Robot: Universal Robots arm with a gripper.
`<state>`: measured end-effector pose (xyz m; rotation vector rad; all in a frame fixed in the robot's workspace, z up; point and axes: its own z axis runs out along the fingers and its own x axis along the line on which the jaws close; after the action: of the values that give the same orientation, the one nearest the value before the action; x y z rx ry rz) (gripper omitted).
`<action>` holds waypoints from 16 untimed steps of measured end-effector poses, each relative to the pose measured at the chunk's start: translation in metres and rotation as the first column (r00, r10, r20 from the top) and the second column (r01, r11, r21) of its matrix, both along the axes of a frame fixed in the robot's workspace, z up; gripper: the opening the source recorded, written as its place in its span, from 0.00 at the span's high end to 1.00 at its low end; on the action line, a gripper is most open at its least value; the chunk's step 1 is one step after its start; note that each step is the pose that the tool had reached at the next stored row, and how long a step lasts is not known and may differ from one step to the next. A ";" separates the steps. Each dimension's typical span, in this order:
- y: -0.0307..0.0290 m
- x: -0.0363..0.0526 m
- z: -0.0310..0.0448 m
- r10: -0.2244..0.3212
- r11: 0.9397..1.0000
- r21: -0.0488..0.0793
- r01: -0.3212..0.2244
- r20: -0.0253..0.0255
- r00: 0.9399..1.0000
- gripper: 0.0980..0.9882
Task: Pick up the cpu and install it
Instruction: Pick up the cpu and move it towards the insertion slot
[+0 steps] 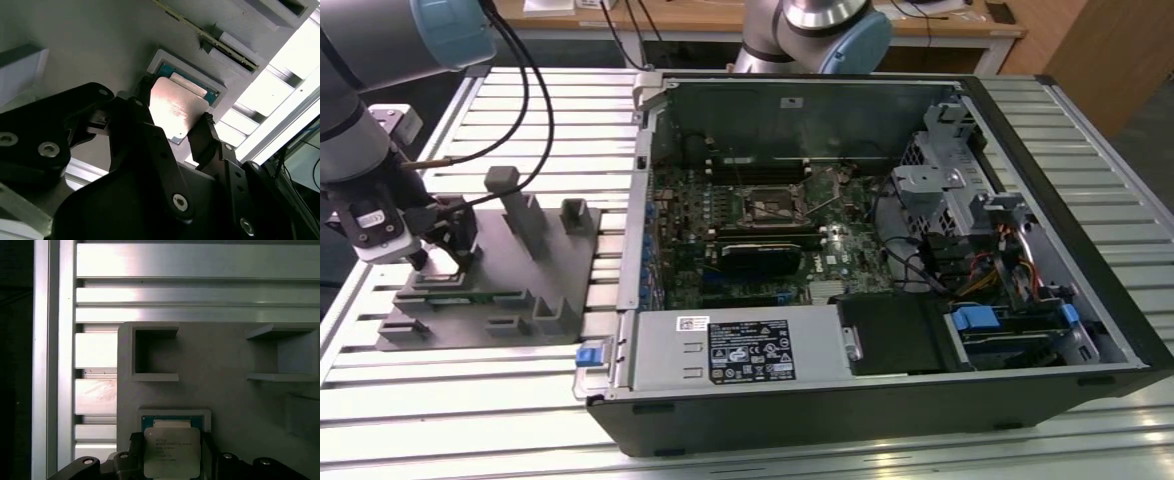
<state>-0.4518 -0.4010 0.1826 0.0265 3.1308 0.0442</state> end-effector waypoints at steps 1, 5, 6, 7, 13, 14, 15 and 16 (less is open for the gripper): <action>0.0000 0.0000 -0.0005 0.000 1.000 0.000 0.000 0.000 1.000 0.50; 0.0000 0.0000 -0.0012 0.000 1.000 0.000 0.000 0.001 1.000 0.49; 0.0000 0.0000 -0.0007 0.000 1.000 0.000 0.000 0.001 1.000 0.49; 0.0000 0.0000 0.0003 0.000 1.000 0.000 0.000 0.001 1.000 0.42; 0.0000 0.0000 0.0031 0.000 1.000 0.000 0.000 0.002 1.000 0.42; 0.0000 -0.0001 0.0031 0.000 1.000 0.000 0.000 0.002 1.000 0.42; 0.0000 -0.0001 0.0031 0.000 1.000 0.000 0.000 0.002 1.000 0.42; 0.0000 -0.0003 0.0033 0.000 1.000 0.000 0.000 0.002 1.000 0.42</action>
<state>-0.4521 -0.4010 0.1859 0.0264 3.1292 0.0441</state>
